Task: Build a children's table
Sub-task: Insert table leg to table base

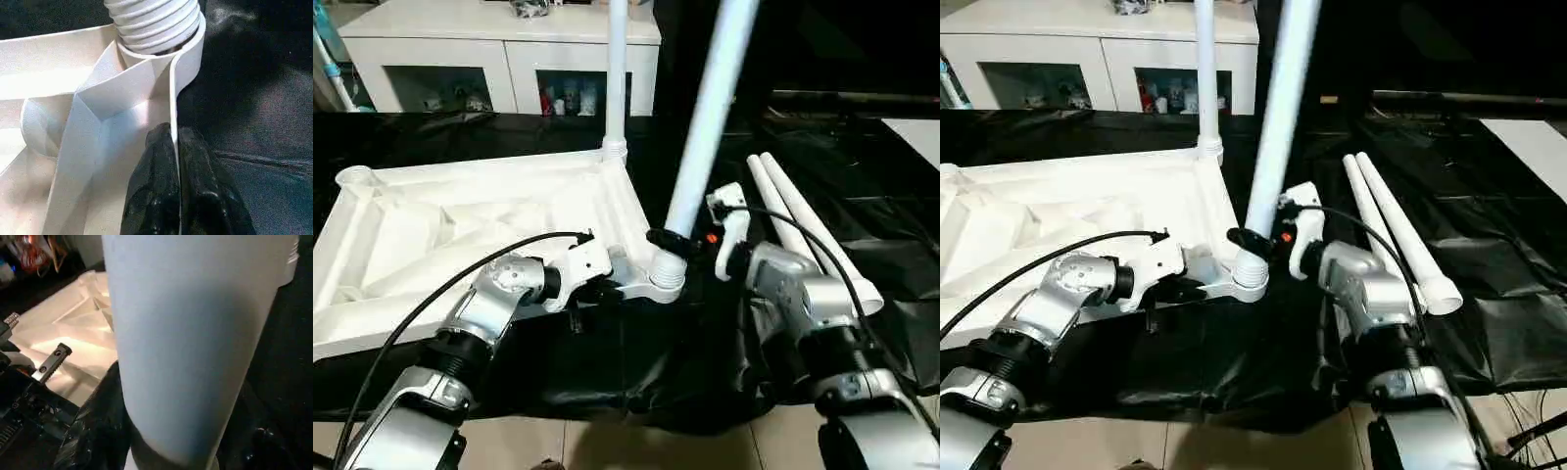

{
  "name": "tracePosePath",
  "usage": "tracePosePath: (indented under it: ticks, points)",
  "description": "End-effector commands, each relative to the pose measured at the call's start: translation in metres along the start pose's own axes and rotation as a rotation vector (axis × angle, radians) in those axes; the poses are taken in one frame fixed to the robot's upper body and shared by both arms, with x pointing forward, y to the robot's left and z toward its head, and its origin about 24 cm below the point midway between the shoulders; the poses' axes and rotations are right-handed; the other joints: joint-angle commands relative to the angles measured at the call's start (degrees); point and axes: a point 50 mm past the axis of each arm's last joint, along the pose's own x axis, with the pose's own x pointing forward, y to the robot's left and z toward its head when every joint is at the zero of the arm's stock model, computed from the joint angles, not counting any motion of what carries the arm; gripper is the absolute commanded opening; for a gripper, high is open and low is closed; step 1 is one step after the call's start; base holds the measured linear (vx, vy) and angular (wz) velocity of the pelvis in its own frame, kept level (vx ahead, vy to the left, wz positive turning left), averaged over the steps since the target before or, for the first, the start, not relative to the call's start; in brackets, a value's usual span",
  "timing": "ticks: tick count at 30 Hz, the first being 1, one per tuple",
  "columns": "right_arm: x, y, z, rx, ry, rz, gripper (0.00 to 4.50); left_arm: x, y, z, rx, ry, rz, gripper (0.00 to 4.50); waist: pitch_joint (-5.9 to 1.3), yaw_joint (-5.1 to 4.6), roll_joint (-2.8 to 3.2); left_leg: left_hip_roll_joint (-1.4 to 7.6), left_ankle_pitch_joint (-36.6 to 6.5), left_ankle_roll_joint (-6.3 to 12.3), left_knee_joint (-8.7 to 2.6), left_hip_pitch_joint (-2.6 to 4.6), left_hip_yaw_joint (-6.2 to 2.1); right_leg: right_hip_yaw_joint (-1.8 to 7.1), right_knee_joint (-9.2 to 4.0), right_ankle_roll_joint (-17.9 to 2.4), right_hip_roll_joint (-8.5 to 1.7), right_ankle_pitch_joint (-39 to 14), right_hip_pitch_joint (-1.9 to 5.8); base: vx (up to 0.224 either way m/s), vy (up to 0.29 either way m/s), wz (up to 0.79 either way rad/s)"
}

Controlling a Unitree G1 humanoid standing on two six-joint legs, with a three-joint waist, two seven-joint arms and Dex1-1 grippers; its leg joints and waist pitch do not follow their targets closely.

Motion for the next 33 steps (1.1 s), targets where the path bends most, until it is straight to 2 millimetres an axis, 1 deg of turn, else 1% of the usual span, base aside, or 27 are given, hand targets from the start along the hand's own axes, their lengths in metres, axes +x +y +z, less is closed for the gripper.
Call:
tracePosePath:
  ticks: [1,2,3,5,7,8,9,10,11,12,13,15,16,17,20,21,22,23,24,25,26,27,28,29,30,32,33]
  points:
    - [-0.006,-0.005,-0.025,0.055,0.079,-0.033,1.86,0.002,-0.007,-0.013,-0.034,0.035,-0.006,0.00,-3.27,-0.11,-0.10,1.60,-14.0,0.49,-4.14,1.28,-0.74,1.96,-4.40,-10.9,-3.58,-9.1,2.12,0.000,0.000,0.00]
    - [-0.007,-0.005,-0.028,0.057,0.075,-0.034,1.86,0.001,-0.006,-0.014,-0.033,0.035,-0.005,0.00,-3.27,-0.06,0.07,1.58,-14.1,0.44,-4.17,1.26,-0.77,1.92,-4.38,-11.1,-3.58,-9.0,2.12,0.000,0.000,0.00]
    - [-0.007,-0.005,-0.028,0.057,0.075,-0.034,1.86,0.001,-0.006,-0.014,-0.033,0.035,-0.005,0.00,-3.26,-0.10,0.01,1.57,-14.0,0.48,-4.18,1.23,-0.74,1.94,-4.41,-11.1,-3.55,-8.9,2.13,0.000,0.000,0.00]
    - [-0.008,-0.005,-0.033,0.070,0.066,-0.040,1.86,0.001,-0.005,-0.014,-0.030,0.037,-0.002,0.00,-3.23,-0.05,0.30,1.59,-14.6,0.33,-4.23,1.26,-0.78,1.96,-4.48,-11.1,-3.61,-9.2,2.06,0.000,0.000,0.00]
    - [-0.010,-0.004,-0.041,0.071,0.058,-0.049,1.86,0.000,-0.004,-0.013,-0.027,0.038,0.002,0.00,-3.26,-0.04,0.29,1.58,-15.5,0.12,-4.32,1.26,-0.83,1.92,-4.58,-11.0,-3.62,-9.5,2.12,0.000,0.000,0.00]
    - [-0.011,-0.004,-0.044,0.069,0.055,-0.052,1.86,-0.001,-0.003,-0.013,-0.027,0.037,0.003,0.00,-3.24,-0.01,0.59,1.58,-15.8,0.03,-4.35,1.30,-0.89,1.93,-4.58,-11.0,-3.64,-9.7,2.06,0.000,0.000,0.00]
    - [-0.011,-0.002,-0.050,0.044,0.056,-0.058,1.86,-0.002,-0.002,-0.012,-0.023,0.038,0.004,0.00,-3.17,-0.05,0.73,1.59,-16.5,-0.05,-4.44,1.30,-0.93,1.91,-4.67,-11.0,-3.58,-10.2,2.01,0.000,0.000,0.00]
    - [-0.011,-0.002,-0.050,0.044,0.056,-0.058,1.86,-0.002,-0.002,-0.012,-0.023,0.038,0.004,0.00,-3.14,-0.10,0.60,1.63,-17.3,-0.18,-4.50,1.32,-0.93,1.93,-4.84,-10.7,-3.64,-11.1,1.95,0.000,0.000,0.00]
    - [-0.012,0.000,-0.055,0.001,0.058,-0.065,1.86,-0.002,-0.002,-0.012,-0.020,0.038,0.005,0.00,-3.14,-0.07,0.94,1.59,-17.8,-0.34,-4.53,1.33,-1.00,1.92,-4.84,-10.6,-3.66,-11.6,1.97,0.000,0.000,0.00]
    - [-0.012,0.000,-0.055,0.001,0.058,-0.065,1.86,-0.002,-0.002,-0.012,-0.020,0.038,0.005,0.00,-3.09,-0.20,0.72,1.58,-18.4,-0.48,-4.63,1.26,-1.01,1.94,-5.04,-10.3,-3.66,-12.5,1.95,0.000,0.000,0.00]
    - [-0.013,0.002,-0.058,-0.023,0.058,-0.066,1.86,-0.003,-0.001,-0.012,-0.019,0.039,0.005,0.00,-3.16,-0.20,1.09,1.63,-19.0,-0.63,-4.69,1.45,-1.09,1.91,-5.09,-10.3,-3.62,-13.0,1.88,0.000,0.000,0.00]
    - [-0.013,0.004,-0.061,-0.047,0.059,-0.070,1.86,-0.003,-0.001,-0.012,-0.017,0.042,0.005,0.00,-3.18,-0.28,0.97,1.62,-19.2,-0.62,-4.74,1.40,-1.09,1.94,-5.02,-10.2,-3.56,-12.8,1.89,0.000,0.000,0.00]
    - [-0.013,0.004,-0.062,-0.057,0.063,-0.069,1.86,-0.003,-0.001,-0.012,-0.017,0.043,0.005,0.00,-3.20,-0.29,1.11,1.65,-19.2,-0.61,-4.75,1.42,-1.12,1.93,-5.05,-10.4,-3.56,-12.4,1.87,0.000,0.000,0.00]
    - [-0.013,0.005,-0.062,-0.062,0.066,-0.068,1.86,-0.003,-0.001,-0.012,-0.017,0.043,0.005,0.00,-3.21,-0.31,1.08,1.64,-19.1,-0.53,-4.75,1.41,-1.08,1.93,-5.05,-10.5,-3.51,-12.0,1.87,0.000,0.000,0.00]
    - [-0.013,0.008,-0.069,-0.128,0.125,-0.055,1.86,-0.003,-0.001,-0.012,-0.015,0.044,0.002,0.00,-3.12,-0.41,0.96,1.60,-19.2,-0.38,-4.83,1.31,-1.07,1.91,-5.04,-10.3,-3.46,-11.9,1.91,0.000,0.000,0.00]
    - [-0.013,0.008,-0.069,-0.128,0.126,-0.055,1.86,-0.003,-0.001,-0.012,-0.015,0.044,0.002,0.00,-3.02,-0.49,0.95,1.59,-19.8,-0.36,-4.90,1.36,-1.09,1.92,-5.19,-10.2,-3.51,-13.3,1.83,0.000,0.000,0.00]
    - [-0.009,0.010,-0.070,-0.160,0.180,-0.032,1.86,-0.003,-0.001,-0.013,-0.012,0.049,0.002,0.00,-2.74,-0.60,0.85,1.56,-21.3,-0.52,-5.00,1.40,-1.12,1.93,-5.45,-9.7,-3.51,-16.3,1.67,0.000,0.000,0.00]
    - [-0.008,0.010,-0.070,-0.170,0.202,-0.021,1.86,-0.003,-0.001,-0.013,-0.009,0.054,0.000,0.00,-2.68,-0.70,0.62,1.52,-21.9,-0.63,-5.10,1.39,-1.17,1.90,-5.59,-9.3,-3.56,-17.9,1.74,0.000,0.000,0.00]
    - [-0.007,0.011,-0.069,-0.174,0.215,-0.014,1.86,-0.003,-0.002,-0.014,-0.006,0.057,-0.001,0.00,-2.37,-0.92,0.77,1.57,-24.6,-1.26,-5.26,1.68,-1.40,1.97,-6.05,-8.1,-3.74,-23.4,1.41,0.000,0.000,0.00]
    - [-0.006,0.011,-0.068,-0.177,0.226,-0.006,1.86,-0.002,-0.002,-0.014,-0.003,0.060,-0.002,0.00,-2.37,-0.92,0.77,1.57,-24.6,-1.26,-5.26,1.68,-1.40,1.97,-6.05,-8.1,-3.74,-23.4,1.41,0.000,0.000,0.00]
    - [-0.004,0.011,-0.067,-0.185,0.242,0.003,1.86,-0.002,-0.003,-0.014,0.000,0.062,-0.005,0.00,-2.27,-1.07,0.51,1.60,-26.1,-1.39,-5.36,1.97,-1.53,1.97,-6.34,-7.6,-3.88,-26.0,1.29,0.000,0.000,0.00]
    - [-0.003,0.010,-0.066,-0.188,0.260,0.012,1.86,-0.001,-0.004,-0.014,0.003,0.066,-0.006,0.00,-2.47,-1.21,0.32,1.75,-26.1,-1.46,-5.61,2.21,-1.63,1.96,-6.56,-7.4,-4.03,-26.3,1.44,0.000,0.000,0.00]
    - [-0.002,0.010,-0.065,-0.188,0.279,0.020,1.86,-0.001,-0.004,-0.014,0.008,0.070,-0.007,0.00,-2.58,-1.26,0.21,1.79,-25.4,-1.39,-5.68,2.11,-1.68,1.93,-6.41,-7.6,-3.98,-25.1,1.57,0.000,0.000,0.00]
    - [-0.002,0.010,-0.065,-0.188,0.279,0.020,1.86,-0.001,-0.004,-0.014,0.008,0.070,-0.007,0.00,-2.65,-1.27,0.29,1.81,-24.6,-1.37,-5.76,1.94,-1.70,1.93,-6.23,-7.8,-3.89,-23.6,1.75,0.000,0.000,0.00]
    - [0.000,0.009,-0.064,-0.187,0.295,0.028,1.86,-0.001,-0.005,-0.014,0.012,0.074,-0.008,0.00,-2.64,-1.17,0.41,1.90,-24.2,-1.26,-5.73,2.17,-1.45,2.07,-6.14,-8.6,-3.68,-20.0,1.45,0.000,0.000,0.00]
    - [0.001,0.007,-0.063,-0.163,0.327,0.036,1.85,0.000,-0.006,-0.015,0.009,0.074,-0.007,0.00,-2.66,-1.29,0.07,1.84,-24.3,-1.26,-5.76,2.08,-1.44,2.00,-5.96,-9.1,-3.61,-19.0,1.63,0.000,0.000,0.00]
    - [0.002,0.005,-0.060,-0.152,0.333,0.027,1.85,0.000,-0.007,-0.015,0.005,0.073,-0.007,0.00,-2.58,-1.29,0.09,1.78,-25.1,-1.37,-5.72,2.17,-1.38,1.99,-6.07,-9.2,-3.74,-20.1,1.53,0.000,0.000,0.00]
